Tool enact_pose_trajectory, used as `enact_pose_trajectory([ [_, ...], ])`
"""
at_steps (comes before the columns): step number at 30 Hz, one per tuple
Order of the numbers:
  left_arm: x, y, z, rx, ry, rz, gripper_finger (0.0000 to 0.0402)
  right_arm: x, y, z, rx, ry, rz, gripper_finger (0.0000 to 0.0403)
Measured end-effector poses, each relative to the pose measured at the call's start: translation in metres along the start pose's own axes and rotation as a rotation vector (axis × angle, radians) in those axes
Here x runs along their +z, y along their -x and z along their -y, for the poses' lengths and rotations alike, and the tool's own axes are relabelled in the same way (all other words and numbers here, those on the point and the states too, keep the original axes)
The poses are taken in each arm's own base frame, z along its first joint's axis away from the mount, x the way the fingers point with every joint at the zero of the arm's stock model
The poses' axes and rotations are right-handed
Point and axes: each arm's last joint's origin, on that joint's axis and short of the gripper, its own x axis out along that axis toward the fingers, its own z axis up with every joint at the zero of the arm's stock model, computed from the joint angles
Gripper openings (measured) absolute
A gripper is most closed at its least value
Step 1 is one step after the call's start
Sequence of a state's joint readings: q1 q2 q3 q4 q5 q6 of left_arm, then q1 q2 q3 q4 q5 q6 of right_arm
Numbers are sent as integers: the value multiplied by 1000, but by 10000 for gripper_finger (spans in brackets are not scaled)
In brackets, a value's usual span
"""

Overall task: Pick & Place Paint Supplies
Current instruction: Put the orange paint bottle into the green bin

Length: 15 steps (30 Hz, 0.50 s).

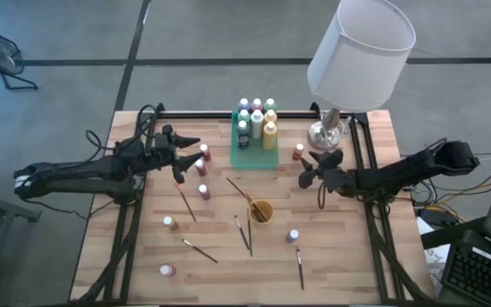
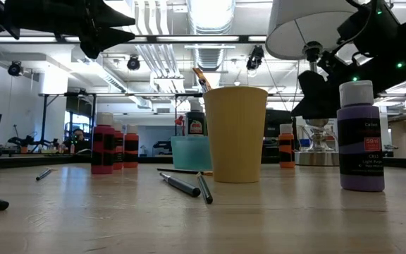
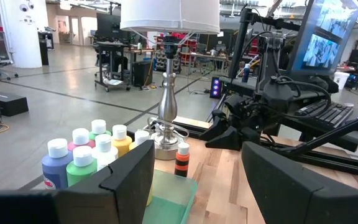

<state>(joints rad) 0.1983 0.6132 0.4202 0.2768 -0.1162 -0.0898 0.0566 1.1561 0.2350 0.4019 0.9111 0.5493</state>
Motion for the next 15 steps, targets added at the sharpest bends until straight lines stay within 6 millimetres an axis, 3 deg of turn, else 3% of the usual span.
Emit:
enact_pose_trajectory([
  [15, 0, 0, 0, 0, 0, 0, 248, 2, -7, 1, 11, -6, -30, 162],
])
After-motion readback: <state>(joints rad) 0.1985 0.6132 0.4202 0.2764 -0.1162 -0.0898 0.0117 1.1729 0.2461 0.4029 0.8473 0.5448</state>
